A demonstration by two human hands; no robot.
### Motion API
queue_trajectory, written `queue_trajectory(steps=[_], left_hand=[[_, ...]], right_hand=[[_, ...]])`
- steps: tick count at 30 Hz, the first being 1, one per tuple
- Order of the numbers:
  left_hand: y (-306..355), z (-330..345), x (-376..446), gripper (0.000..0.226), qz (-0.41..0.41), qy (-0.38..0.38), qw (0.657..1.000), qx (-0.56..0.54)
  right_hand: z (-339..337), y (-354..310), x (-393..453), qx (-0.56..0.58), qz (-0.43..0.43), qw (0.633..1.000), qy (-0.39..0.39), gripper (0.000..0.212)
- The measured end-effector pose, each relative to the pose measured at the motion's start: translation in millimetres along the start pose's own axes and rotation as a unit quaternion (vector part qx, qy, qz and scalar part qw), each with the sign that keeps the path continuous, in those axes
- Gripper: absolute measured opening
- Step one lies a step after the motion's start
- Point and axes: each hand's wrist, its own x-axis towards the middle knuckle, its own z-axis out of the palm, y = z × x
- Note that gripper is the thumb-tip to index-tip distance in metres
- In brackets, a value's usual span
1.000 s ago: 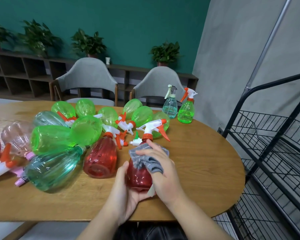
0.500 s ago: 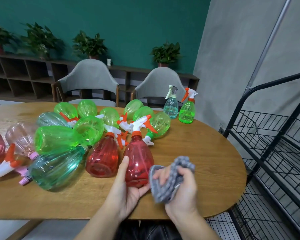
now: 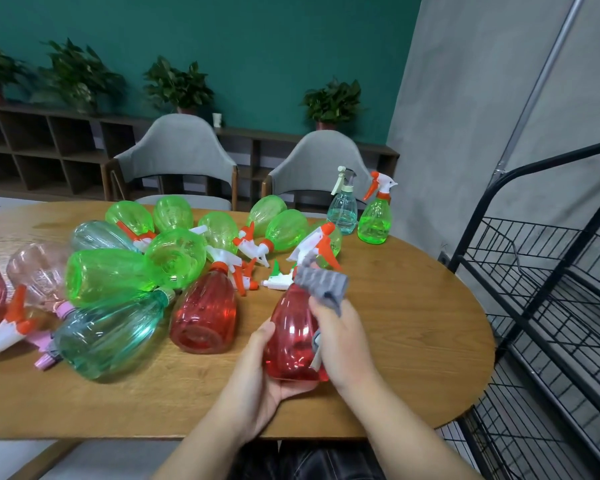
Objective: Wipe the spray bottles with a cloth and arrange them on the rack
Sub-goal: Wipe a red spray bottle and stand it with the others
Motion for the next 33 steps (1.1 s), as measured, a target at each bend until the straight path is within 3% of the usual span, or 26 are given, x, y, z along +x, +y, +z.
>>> queue_trajectory(steps=[3,5,8,14,18,20,22,24,27,29,33], left_hand=[[-0.9,-0.2,0.9,0.046,-0.011,0.001,1.000,0.006],[-0.2,1.4,0.0,0.053,-0.021,-0.004,1.000,0.008],[0.0,2.1,-1.0,0.062,-0.018,-0.027,0.999,0.004],[-0.2,0.0,-1.6,0.071,-0.011,-0.033,0.999,-0.013],[1.1,1.6,-1.4,0.076,-0.024,-0.008,0.999,-0.040],[0.0,0.7,-1.0,0.081,-0.030,0.008,0.997,-0.065],[-1.0,-0.6,-0.2,0.086,-0.024,0.031,0.998,-0.057],[-1.8,-2.1,1.3,0.082,-0.019,0.037,0.998,-0.050],[-1.5,-5.8,1.2,0.064,-0.007,0.014,0.998,-0.059],[-0.1,-4.6,-1.8,0.054,0.005,0.001,0.998,-0.062],[1.1,-1.8,-4.7,0.050,0.000,-0.015,0.999,-0.049]], right_hand=[[-0.2,6.6,-2.2,-0.091,-0.107,0.989,-0.056,0.048],[-3.7,14.9,-2.5,-0.045,-0.116,0.990,-0.072,0.054],[-7.7,23.1,-5.2,-0.005,-0.127,0.988,-0.085,0.052],[-9.1,28.0,-12.3,-0.035,-0.186,0.977,-0.094,0.047],[-8.5,27.6,-17.6,0.005,-0.220,0.971,-0.098,0.037],[-8.8,27.3,-21.1,0.046,-0.224,0.967,-0.107,0.046],[-12.0,22.5,-24.2,0.111,-0.169,0.972,-0.117,0.061],[-16.4,7.1,-26.3,0.223,-0.075,0.970,-0.057,0.061],[-26.6,-1.0,-12.1,0.412,0.138,0.894,0.105,0.037],[-35.9,-2.2,-1.2,0.469,0.194,0.847,0.158,0.031],[-32.2,-7.5,11.7,0.415,0.193,0.882,0.114,0.017]])
